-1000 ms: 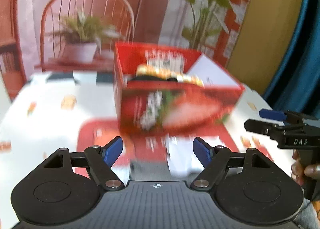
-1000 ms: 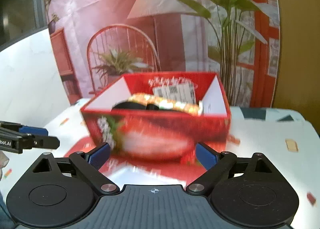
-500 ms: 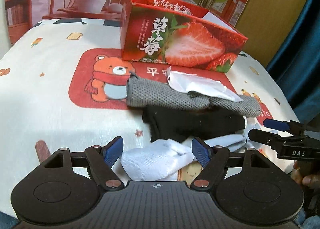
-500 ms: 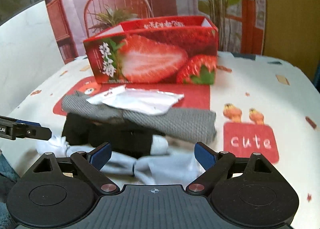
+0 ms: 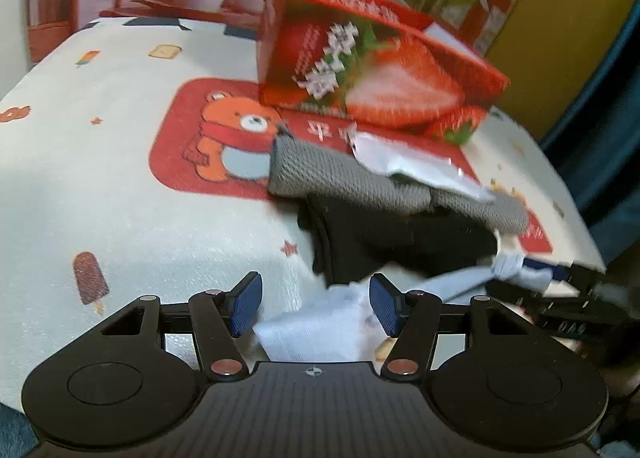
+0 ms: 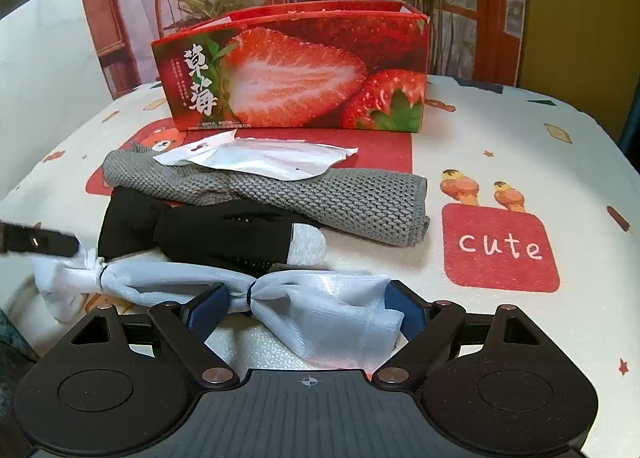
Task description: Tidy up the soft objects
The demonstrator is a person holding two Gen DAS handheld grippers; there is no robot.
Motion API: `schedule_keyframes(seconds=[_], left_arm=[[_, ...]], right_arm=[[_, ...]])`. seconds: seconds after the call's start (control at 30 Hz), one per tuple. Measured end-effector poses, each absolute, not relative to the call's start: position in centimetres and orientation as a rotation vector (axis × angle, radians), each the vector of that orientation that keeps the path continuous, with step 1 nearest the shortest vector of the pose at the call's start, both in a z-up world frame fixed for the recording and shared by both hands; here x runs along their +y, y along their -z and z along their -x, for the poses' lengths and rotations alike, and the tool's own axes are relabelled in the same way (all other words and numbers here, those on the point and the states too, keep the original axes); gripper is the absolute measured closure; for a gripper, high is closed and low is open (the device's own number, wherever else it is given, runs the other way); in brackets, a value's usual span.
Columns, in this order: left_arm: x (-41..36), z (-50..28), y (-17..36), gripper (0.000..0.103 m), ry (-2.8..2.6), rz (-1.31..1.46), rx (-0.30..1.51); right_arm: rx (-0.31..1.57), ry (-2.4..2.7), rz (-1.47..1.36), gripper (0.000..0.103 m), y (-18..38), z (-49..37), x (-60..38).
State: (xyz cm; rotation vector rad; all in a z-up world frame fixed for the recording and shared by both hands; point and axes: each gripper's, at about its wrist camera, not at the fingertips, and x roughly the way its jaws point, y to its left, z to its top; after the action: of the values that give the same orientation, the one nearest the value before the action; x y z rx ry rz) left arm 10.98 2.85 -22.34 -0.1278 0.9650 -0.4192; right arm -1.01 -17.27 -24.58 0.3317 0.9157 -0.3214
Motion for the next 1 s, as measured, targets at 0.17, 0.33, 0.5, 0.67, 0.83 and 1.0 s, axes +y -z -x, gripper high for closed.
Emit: schedule_keyframes(seconds=[0.17,0.33,0.5,0.67,0.83,1.0], left_arm=[[3.1,-10.5,21.9,0.027,0.432,0.157,0.970],[1.8,-10.0,22.6,0.027,0.448,0.078,0.998],[0.8,-9.6,23.9,0.053,0.466,-0.011,0.991],[0.6,-9.6,24.2,0.064,0.466,-0.033,0.944],[0.7,-9.9,24.3,0.063,0.435,-0.021,0.923],[0.9,-9.9,24.3,0.062,0.408,-0.013,0.917]], right_arm=[[0.925,0.329,-0.305,0.023,24.8,0.7,-17.1],[0.926,0.346,-0.283,0.023,25.1,0.3,-16.8],[0.896,0.354,-0.278,0.020,25.4,0.5,-16.7],[0.859,0.349,-0.285,0.019,25.6,1.0,-16.8],[0.831,0.335,-0.302,0.018,25.6,1.3,-16.9],[0.816,0.330,-0.315,0.022,25.4,1.6,-16.9]])
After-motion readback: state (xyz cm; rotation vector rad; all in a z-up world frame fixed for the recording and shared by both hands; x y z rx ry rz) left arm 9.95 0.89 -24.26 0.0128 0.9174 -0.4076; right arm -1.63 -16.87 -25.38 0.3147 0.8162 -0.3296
